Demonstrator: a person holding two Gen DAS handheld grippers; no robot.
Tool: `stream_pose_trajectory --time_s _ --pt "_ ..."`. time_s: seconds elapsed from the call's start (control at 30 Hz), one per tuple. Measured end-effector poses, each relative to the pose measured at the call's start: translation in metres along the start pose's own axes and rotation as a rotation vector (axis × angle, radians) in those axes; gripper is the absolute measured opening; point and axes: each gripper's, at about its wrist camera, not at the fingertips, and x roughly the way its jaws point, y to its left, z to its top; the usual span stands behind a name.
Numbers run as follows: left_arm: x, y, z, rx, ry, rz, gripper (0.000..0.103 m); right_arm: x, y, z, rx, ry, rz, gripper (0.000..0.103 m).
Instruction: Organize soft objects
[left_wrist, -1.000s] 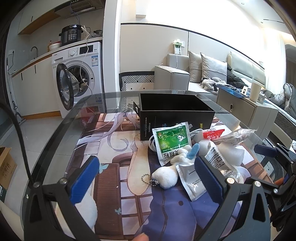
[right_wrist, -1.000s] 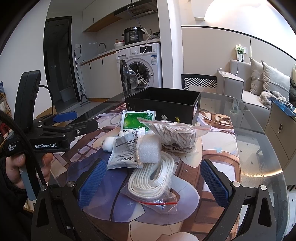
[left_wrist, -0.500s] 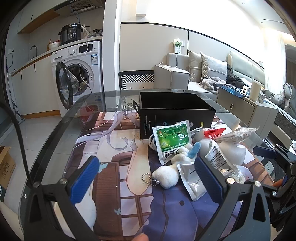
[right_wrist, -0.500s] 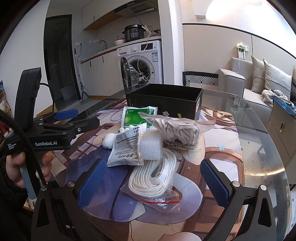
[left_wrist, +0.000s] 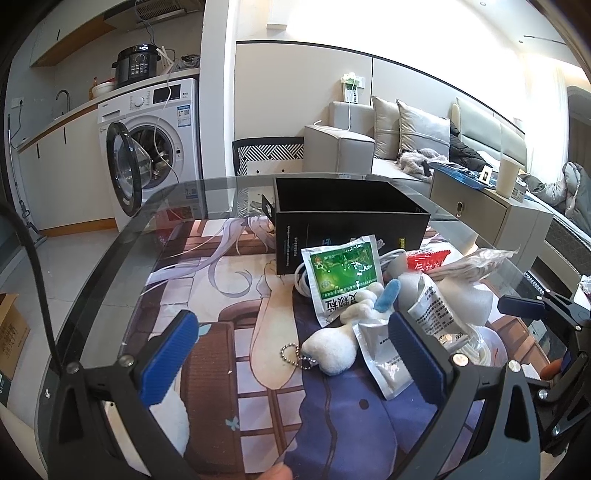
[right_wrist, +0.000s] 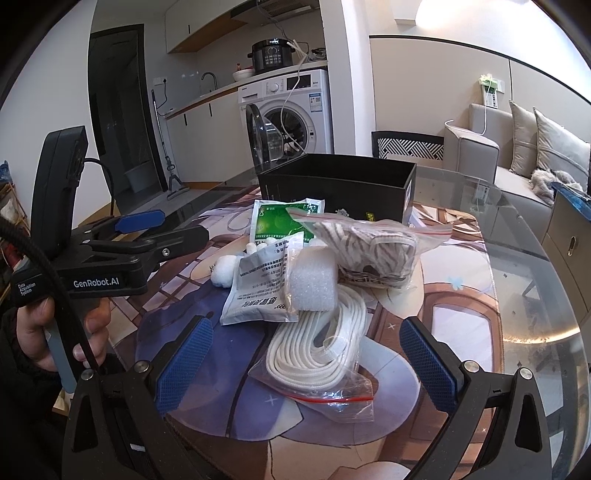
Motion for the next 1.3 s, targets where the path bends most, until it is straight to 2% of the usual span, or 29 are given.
stream_pose_trajectory --time_s 0.17,0.6,0.93,1.1,1.23,1.3 --pt "0.004 0.000 -0.001 0.001 0.016 -0.007 0.103 0.006 -0.001 0.002 0.012 0.024 0.008 0.103" --pt "0.012 -0.001 -0.004 0.035 0.063 -0.039 0.103 0.027 -0.001 0.007 -0.002 0.079 -0.039 0.103" --pt "0.017 -0.001 -0.006 0.051 0.086 -0.028 0.103 0.040 -0.002 0.007 0.001 0.140 -0.025 0.102" --pt "0.018 -0.001 -0.006 0.047 0.089 -0.031 0.103 0.052 0.002 0.008 -0.018 0.187 -0.023 0.089" --pt "0.018 -0.001 -0.006 0.049 0.090 -0.030 0.103 0.055 0.007 0.007 -0.042 0.185 -0.040 0.084" --pt "0.018 0.000 -0.006 0.050 0.090 -0.029 0.103 0.056 0.009 0.006 -0.061 0.184 -0.058 0.076"
